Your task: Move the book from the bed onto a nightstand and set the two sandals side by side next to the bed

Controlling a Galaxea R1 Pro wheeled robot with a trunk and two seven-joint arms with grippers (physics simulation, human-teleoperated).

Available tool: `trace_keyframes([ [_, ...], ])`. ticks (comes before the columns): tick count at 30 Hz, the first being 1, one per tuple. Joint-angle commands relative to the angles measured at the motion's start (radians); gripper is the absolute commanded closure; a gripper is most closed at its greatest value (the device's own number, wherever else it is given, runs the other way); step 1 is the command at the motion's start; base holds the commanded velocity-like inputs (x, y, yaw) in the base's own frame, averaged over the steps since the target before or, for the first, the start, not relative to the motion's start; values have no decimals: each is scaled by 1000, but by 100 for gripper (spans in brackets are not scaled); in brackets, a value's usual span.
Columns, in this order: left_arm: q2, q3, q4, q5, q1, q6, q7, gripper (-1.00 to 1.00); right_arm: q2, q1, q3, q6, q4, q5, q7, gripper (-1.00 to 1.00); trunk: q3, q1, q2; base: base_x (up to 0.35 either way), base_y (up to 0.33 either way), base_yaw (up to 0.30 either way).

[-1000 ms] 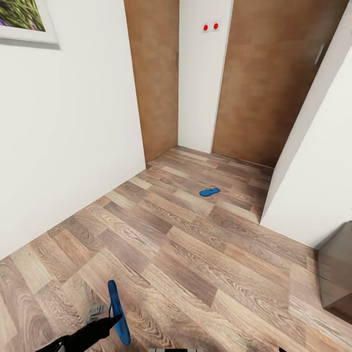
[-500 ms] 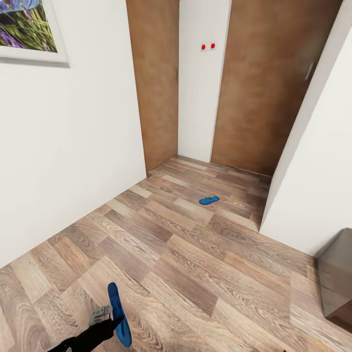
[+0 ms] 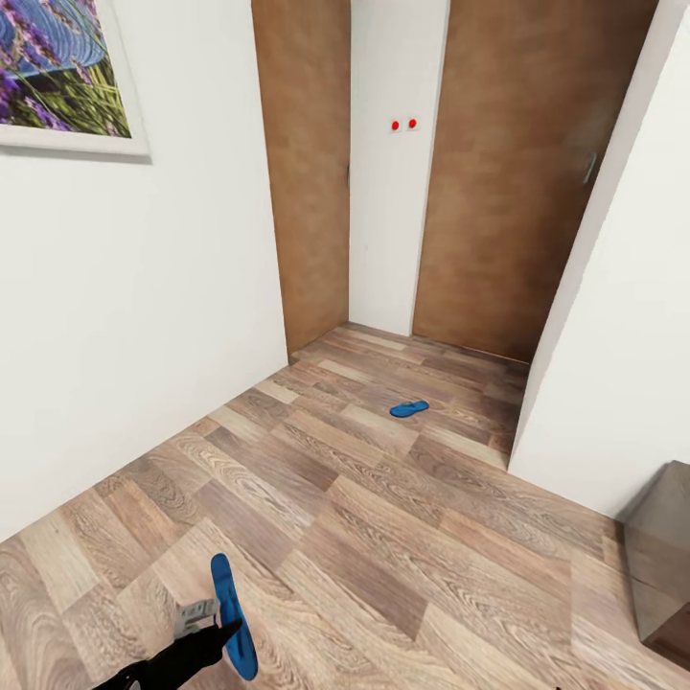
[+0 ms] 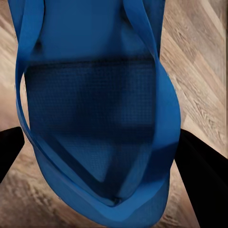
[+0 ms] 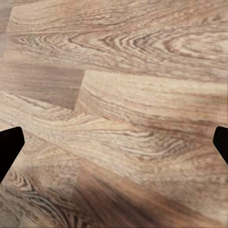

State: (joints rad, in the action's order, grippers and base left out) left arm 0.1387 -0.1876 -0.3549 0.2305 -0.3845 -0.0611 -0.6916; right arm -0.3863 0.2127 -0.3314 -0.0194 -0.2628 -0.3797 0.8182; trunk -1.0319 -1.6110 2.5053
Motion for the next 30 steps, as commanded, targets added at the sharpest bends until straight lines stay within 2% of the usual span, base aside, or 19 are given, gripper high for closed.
trace_keyframes([
  [1,0,-3,1,5,0,-6,-9,100,0,1,0,-2,1,-6,4,-100,3,1,0,0,0,0],
  [18,-2,-3,2,6,0,-6,-9,100,0,1,0,-2,2,-6,4,-100,69,8,-4,0,0,0],
  [24,-10,-3,3,6,0,-5,-9,100,0,1,0,-2,2,-6,4,-100,92,11,-6,0,0,0],
  [30,-11,-3,4,5,0,-5,-8,100,0,1,0,-2,2,-6,4,-100,111,34,-48,0,0,0],
])
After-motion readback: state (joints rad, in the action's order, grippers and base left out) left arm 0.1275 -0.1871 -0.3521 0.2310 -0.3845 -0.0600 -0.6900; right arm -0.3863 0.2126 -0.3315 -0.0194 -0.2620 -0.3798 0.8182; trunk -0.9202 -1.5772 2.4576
